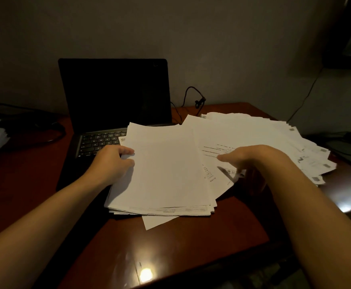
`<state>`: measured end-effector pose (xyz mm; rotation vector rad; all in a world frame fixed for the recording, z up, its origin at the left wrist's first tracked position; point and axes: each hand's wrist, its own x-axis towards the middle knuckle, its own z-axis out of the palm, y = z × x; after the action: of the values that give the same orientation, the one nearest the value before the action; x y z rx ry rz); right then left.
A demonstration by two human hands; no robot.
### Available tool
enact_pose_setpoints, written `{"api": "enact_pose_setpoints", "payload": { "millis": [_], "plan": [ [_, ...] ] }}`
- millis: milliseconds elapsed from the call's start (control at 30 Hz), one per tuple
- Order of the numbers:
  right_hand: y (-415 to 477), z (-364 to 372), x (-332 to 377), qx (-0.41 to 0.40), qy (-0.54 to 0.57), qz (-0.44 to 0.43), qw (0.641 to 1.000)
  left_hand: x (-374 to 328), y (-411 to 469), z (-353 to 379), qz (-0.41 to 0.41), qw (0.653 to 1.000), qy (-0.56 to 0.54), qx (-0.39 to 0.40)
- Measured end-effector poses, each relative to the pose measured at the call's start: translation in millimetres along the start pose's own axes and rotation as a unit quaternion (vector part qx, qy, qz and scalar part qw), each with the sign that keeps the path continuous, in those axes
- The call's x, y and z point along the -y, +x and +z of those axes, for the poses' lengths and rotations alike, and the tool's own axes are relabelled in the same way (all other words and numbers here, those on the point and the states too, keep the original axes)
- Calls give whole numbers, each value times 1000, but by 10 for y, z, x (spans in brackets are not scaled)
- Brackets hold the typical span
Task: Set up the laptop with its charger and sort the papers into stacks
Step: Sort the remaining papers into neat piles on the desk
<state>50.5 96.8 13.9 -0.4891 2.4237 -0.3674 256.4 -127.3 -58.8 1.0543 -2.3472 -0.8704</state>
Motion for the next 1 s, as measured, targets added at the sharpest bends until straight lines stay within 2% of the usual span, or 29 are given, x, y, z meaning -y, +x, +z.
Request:
{"api": "enact_pose_setpoints", "payload": {
  "millis": [233,367,467,633,833,933,1000],
  "plan": [
    [32,-17,-158,-40,79,-13,996,12,22,26,18,1000,12,8],
    [42,29,-115,-13,274,-31,961,15,28,8,17,1000,17,17],
    [117,155,-119,-52,242,-127,961,24,20,-3,23,999,20,15],
    [164,297,9,-37,189,-233,953,63,14,-33,23,999,-7,21],
    [242,327,56,-128,277,-325,895,68,-26,-47,3,998,-59,35],
    [338,364,61,-109,377,-303,869,89,-24,-52,-12,996,-76,36],
    [372,380,92,-43,394,-267,878,109,-8,-50,-12,996,-81,35]
  ]
}}
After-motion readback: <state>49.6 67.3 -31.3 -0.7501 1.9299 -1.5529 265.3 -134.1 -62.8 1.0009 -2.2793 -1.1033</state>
